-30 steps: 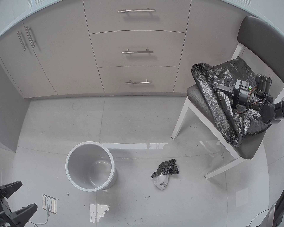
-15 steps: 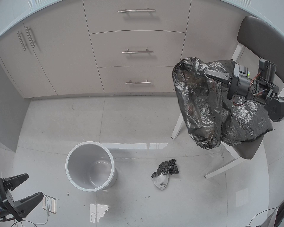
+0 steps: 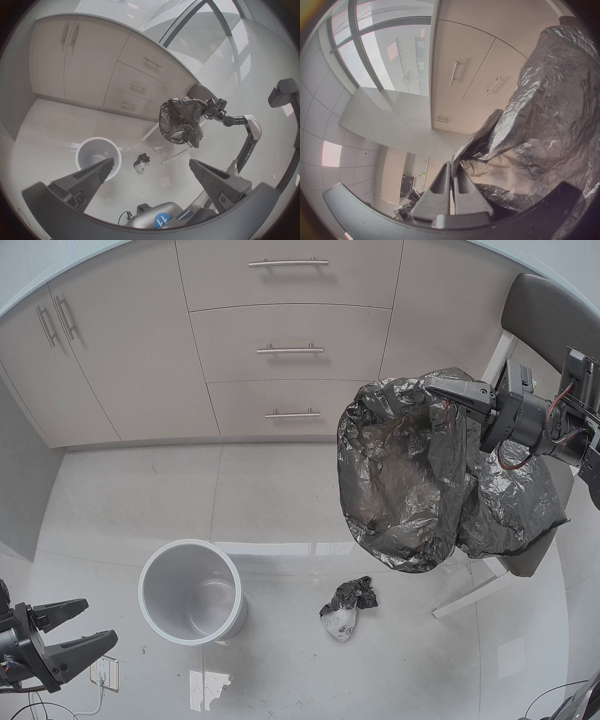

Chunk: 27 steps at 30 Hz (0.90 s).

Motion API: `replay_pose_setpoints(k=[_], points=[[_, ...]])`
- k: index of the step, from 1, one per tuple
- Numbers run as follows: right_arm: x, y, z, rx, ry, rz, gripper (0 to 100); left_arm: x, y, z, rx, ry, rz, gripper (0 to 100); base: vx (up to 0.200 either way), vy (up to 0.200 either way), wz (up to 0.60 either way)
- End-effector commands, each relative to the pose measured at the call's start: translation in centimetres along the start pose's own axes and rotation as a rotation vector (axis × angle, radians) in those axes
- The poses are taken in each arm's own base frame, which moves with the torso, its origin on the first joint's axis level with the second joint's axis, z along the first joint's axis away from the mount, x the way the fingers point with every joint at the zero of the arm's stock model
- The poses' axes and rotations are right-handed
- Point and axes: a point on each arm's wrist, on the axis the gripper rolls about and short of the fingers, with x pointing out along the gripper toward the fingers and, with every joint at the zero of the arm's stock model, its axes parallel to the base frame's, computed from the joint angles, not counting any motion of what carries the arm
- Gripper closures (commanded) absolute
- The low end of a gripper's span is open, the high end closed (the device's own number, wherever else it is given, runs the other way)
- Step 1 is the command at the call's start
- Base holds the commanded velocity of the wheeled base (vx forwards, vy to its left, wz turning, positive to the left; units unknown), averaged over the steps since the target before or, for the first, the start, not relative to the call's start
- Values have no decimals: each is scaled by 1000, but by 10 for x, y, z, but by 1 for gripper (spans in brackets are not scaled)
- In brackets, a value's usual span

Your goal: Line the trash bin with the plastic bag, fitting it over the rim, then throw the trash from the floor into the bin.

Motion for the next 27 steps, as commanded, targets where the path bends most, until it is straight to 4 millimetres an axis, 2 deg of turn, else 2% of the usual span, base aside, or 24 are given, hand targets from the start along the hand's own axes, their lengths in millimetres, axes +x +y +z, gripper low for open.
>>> replay_pose_setpoints(k=[1, 5, 9, 13, 15, 17, 18, 21, 23, 26, 27], points=[[2, 24, -11, -23, 23, 56, 100, 2, 0, -1, -11, 13, -14, 0, 0, 0, 0], [12, 35, -21, -28, 51, 95, 100, 5, 1, -1, -20, 27, -10, 0, 0, 0, 0], [20, 48, -23, -50, 66, 144, 100, 15, 2, 10, -29, 19, -14, 0, 0, 0, 0], [20, 59, -23, -64, 65, 169, 100, 29, 5, 16, -30, 18, -15, 0, 0, 0, 0], [17, 69, -22, -77, 58, 189, 100, 48, 10, 22, -58, 26, -12, 0, 0, 0, 0], [17, 69, -22, -77, 58, 189, 100, 48, 10, 22, -58, 26, -12, 0, 0, 0, 0], [13, 79, -18, -88, 51, 201, 100, 70, 15, 30, -101, 20, -30, 0, 0, 0, 0], [11, 82, -18, -84, 51, 195, 100, 81, 17, 34, -119, 25, -71, 0, 0, 0, 0], [9, 81, -21, -74, 42, 176, 100, 96, 20, 36, -154, 61, -149, 0, 0, 0, 0], [7, 81, -23, -73, 42, 174, 100, 112, 25, 38, -186, 103, -179, 0, 0, 0, 0], [6, 82, -23, -73, 42, 174, 100, 124, 29, 39, -207, 128, -180, 0, 0, 0, 0]])
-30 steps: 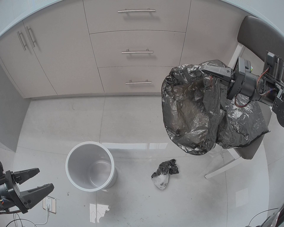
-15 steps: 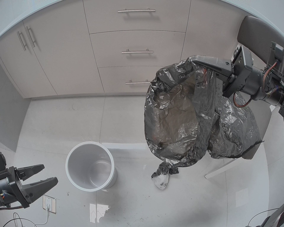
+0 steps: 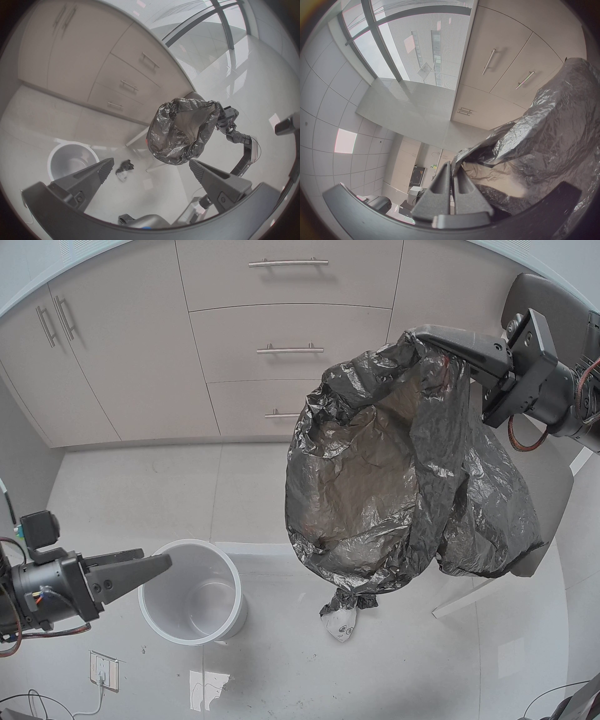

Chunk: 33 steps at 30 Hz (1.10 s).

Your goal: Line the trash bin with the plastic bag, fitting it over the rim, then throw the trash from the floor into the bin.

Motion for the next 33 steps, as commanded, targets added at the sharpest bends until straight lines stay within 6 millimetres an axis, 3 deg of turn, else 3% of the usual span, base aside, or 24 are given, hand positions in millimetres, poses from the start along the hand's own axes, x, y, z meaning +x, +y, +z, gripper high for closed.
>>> replay_pose_setpoints(k=[1, 5, 14, 19, 25, 33], points=[[-6, 10, -2, -9, -9, 5, 100, 45, 24, 1, -108, 123, -9, 0, 0, 0, 0], [-8, 12, -5, -8, -5, 5, 100, 74, 42, 2, -170, 151, 7, 0, 0, 0, 0], [-8, 15, -8, -8, 1, 14, 100, 100, 44, 8, -202, 110, -88, 0, 0, 0, 0], [-8, 15, -8, -9, 2, 16, 100, 128, 49, 2, -208, 157, -105, 0, 0, 0, 0], [-5, 15, -9, -6, 11, 23, 100, 166, 49, -1, -180, 154, -162, 0, 0, 0, 0], [-11, 21, -12, -12, 8, 27, 100, 185, 37, 3, -197, 146, -218, 0, 0, 0, 0]])
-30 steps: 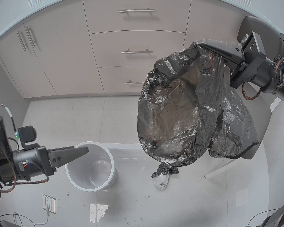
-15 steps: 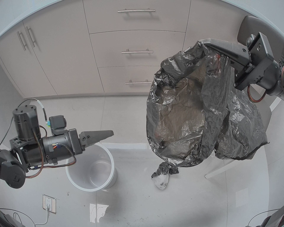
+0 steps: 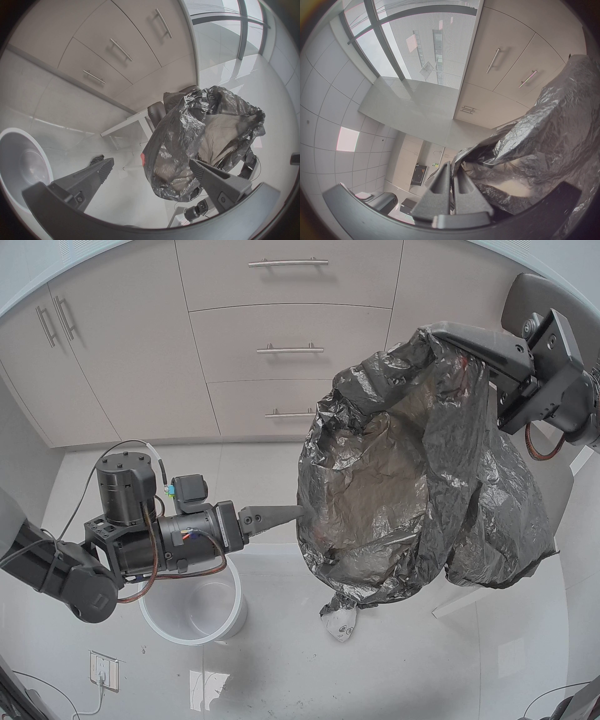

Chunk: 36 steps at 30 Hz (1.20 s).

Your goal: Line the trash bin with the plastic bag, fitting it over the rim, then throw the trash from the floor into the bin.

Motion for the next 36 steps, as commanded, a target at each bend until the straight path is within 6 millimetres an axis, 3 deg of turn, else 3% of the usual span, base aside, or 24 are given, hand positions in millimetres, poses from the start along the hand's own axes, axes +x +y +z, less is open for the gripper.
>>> replay_pose_setpoints(k=[1, 6, 11, 25, 36], points=[[-8, 11, -3, -14, -6, 13, 100, 18, 1, 1, -24, 11, -22, 0, 0, 0, 0], [-16, 14, -7, -14, -10, 8, 100, 33, -3, 12, -24, -10, -57, 0, 0, 0, 0], [-13, 11, -9, -5, -3, 5, 100, 45, -3, 8, -42, 11, -70, 0, 0, 0, 0], [-8, 7, -10, 3, 9, 6, 100, 47, -3, 4, -46, 27, -74, 0, 0, 0, 0], [-8, 8, -9, 0, 7, 9, 100, 58, -24, -23, -43, 111, -124, 0, 0, 0, 0]])
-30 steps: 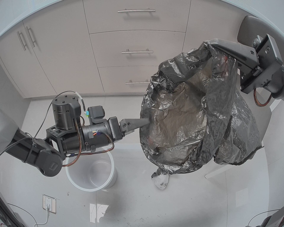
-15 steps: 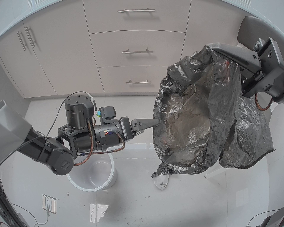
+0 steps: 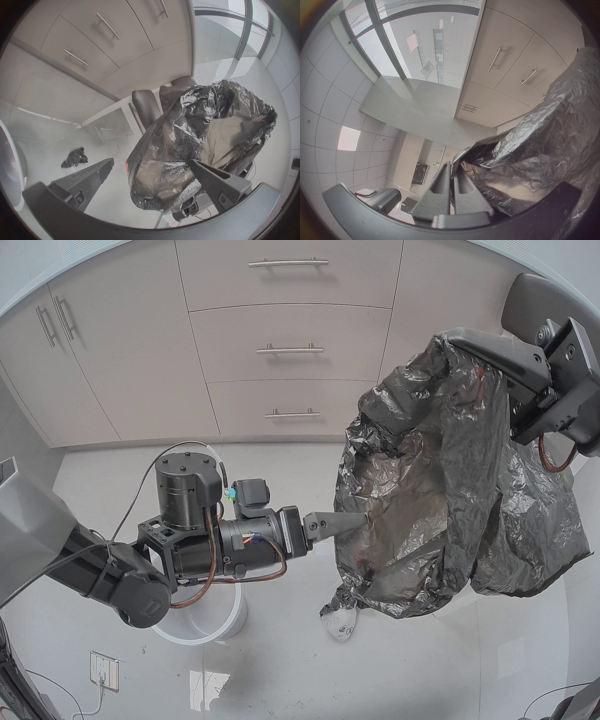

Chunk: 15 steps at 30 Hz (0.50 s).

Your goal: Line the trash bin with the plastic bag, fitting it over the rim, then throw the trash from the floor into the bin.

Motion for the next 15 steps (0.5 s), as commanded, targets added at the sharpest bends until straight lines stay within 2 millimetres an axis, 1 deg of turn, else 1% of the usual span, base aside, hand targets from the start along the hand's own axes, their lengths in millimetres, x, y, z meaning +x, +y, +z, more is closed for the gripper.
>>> replay_pose_setpoints(k=[1, 2, 5, 9, 15], points=[[0, 0, 0, 0, 0, 1, 100, 1, -5, -7, -1, 20, -8, 0, 0, 0, 0], [0, 0, 2, -5, -5, 1, 100, 1, -5, -13, -6, 37, -5, 0, 0, 0, 0], [0, 1, 3, -9, -8, 3, 100, 1, 0, -18, -10, 52, 10, 0, 0, 0, 0], [0, 1, 3, -10, -9, 4, 100, 4, 10, -23, -24, 68, 31, 0, 0, 0, 0], [0, 0, 3, -8, -9, 1, 100, 11, 18, -29, -12, 54, 10, 0, 0, 0, 0]])
